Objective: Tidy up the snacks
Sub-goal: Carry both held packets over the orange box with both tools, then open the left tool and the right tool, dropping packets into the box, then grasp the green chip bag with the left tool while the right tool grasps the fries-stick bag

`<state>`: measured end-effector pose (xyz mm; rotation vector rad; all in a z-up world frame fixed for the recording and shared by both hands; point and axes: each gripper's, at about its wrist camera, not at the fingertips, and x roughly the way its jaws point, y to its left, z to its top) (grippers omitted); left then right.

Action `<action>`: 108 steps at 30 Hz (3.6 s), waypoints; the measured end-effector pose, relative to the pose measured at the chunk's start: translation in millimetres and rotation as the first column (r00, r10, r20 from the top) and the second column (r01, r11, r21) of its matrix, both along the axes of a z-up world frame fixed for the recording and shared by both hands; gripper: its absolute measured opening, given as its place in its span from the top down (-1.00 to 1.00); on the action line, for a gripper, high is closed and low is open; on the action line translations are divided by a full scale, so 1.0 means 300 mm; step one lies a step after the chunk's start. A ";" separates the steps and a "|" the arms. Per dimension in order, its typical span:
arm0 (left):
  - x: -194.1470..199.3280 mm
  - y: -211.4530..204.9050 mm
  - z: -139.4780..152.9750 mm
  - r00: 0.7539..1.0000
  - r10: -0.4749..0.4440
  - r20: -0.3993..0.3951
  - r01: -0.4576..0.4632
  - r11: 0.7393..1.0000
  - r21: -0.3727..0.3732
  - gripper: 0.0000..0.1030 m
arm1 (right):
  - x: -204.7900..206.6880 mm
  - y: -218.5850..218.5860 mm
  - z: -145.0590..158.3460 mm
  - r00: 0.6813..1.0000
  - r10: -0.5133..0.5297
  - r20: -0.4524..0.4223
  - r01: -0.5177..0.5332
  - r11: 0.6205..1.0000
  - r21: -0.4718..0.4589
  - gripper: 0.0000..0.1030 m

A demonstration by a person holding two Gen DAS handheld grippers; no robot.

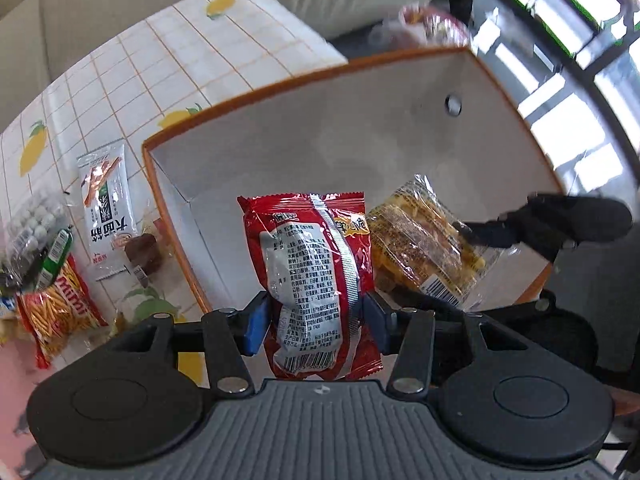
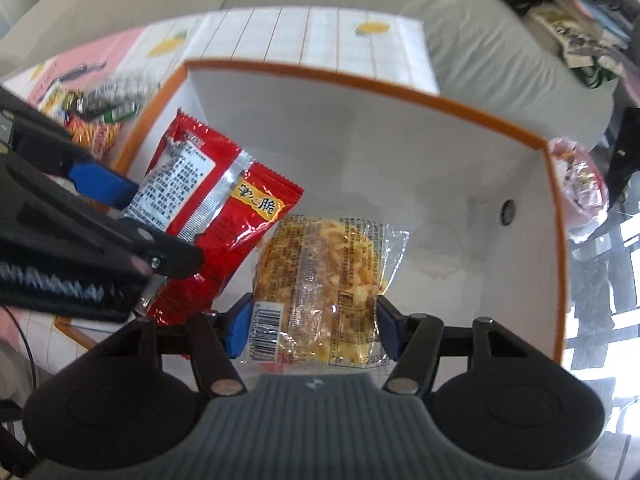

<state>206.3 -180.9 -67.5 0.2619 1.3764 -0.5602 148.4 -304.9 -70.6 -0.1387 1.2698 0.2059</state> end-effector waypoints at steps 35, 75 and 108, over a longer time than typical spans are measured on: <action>-0.047 0.045 0.137 0.994 -0.048 0.102 0.043 0.998 0.046 -0.35 | 0.039 0.065 -0.072 0.996 -0.025 -0.089 0.016 0.995 -0.101 -0.54; -0.522 0.902 0.151 0.712 0.427 0.557 -0.383 0.902 -0.202 -0.45 | -0.428 0.688 0.197 0.849 -0.136 0.511 0.070 0.987 0.145 -0.62; -0.104 1.135 -0.037 0.709 0.576 0.407 -0.500 0.817 -0.287 -0.53 | 0.031 0.993 -0.077 0.915 0.093 0.392 -0.102 0.995 0.003 -0.59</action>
